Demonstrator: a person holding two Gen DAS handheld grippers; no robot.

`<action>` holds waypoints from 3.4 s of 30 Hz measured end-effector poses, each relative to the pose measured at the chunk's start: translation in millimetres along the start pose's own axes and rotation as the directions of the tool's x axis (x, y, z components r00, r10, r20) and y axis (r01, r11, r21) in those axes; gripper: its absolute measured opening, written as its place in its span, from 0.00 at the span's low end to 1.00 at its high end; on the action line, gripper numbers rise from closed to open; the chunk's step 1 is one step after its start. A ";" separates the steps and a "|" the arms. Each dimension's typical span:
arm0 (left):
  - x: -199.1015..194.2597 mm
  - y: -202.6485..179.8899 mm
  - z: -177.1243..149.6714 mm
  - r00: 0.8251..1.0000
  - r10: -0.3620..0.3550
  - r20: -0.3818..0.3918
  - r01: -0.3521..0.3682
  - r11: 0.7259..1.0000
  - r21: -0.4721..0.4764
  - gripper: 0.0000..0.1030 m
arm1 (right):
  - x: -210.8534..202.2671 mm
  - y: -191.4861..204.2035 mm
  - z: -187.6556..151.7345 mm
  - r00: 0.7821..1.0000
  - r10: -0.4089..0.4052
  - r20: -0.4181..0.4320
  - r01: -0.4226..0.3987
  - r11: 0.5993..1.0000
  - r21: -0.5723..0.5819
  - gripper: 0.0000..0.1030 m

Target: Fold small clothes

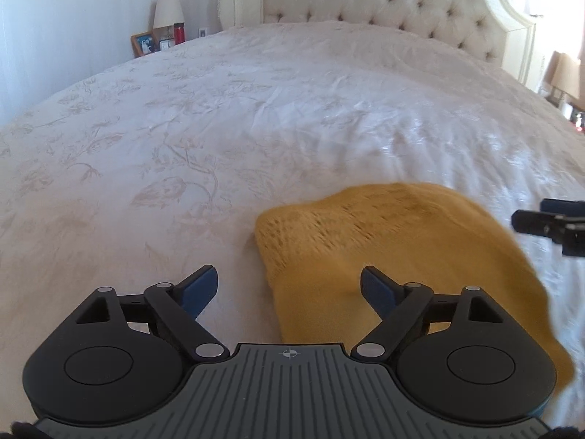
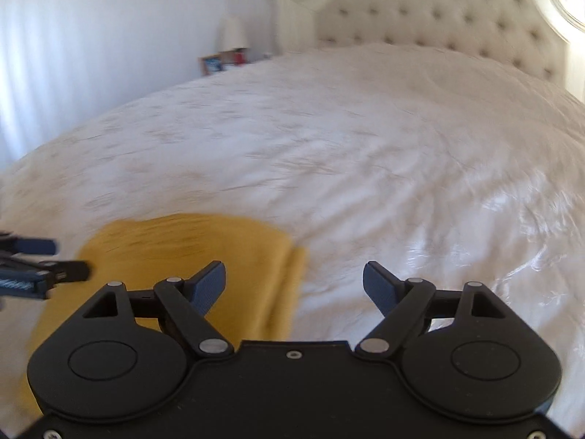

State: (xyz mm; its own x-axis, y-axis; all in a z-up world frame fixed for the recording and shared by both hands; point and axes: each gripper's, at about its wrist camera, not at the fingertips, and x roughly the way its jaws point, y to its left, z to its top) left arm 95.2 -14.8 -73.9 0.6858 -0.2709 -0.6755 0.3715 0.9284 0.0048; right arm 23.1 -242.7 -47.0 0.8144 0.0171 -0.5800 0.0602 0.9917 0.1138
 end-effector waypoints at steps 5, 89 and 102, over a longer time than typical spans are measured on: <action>-25.5 -16.4 -31.1 0.999 -0.014 -0.050 0.015 1.000 0.022 0.83 | -16.8 22.1 -28.8 0.989 0.052 -0.135 -0.061 0.997 -0.056 0.83; -130.7 -73.5 -63.3 0.977 0.098 -0.192 -0.115 0.990 -0.080 0.83 | -123.8 56.0 -44.5 0.990 -0.070 -0.124 0.084 0.991 0.106 0.99; -129.8 -76.5 -65.2 0.976 0.091 -0.199 -0.109 0.991 -0.080 0.83 | -122.9 56.6 -46.1 0.989 -0.067 -0.130 0.082 0.990 0.111 0.99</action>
State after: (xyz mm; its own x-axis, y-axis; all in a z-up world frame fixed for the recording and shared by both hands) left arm -63.0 -34.1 -34.7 0.5788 -0.1292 -0.8052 0.2436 0.9697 0.0196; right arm -100.2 -182.8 -6.5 0.7267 -0.0330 -0.6861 0.1903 0.9694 0.1549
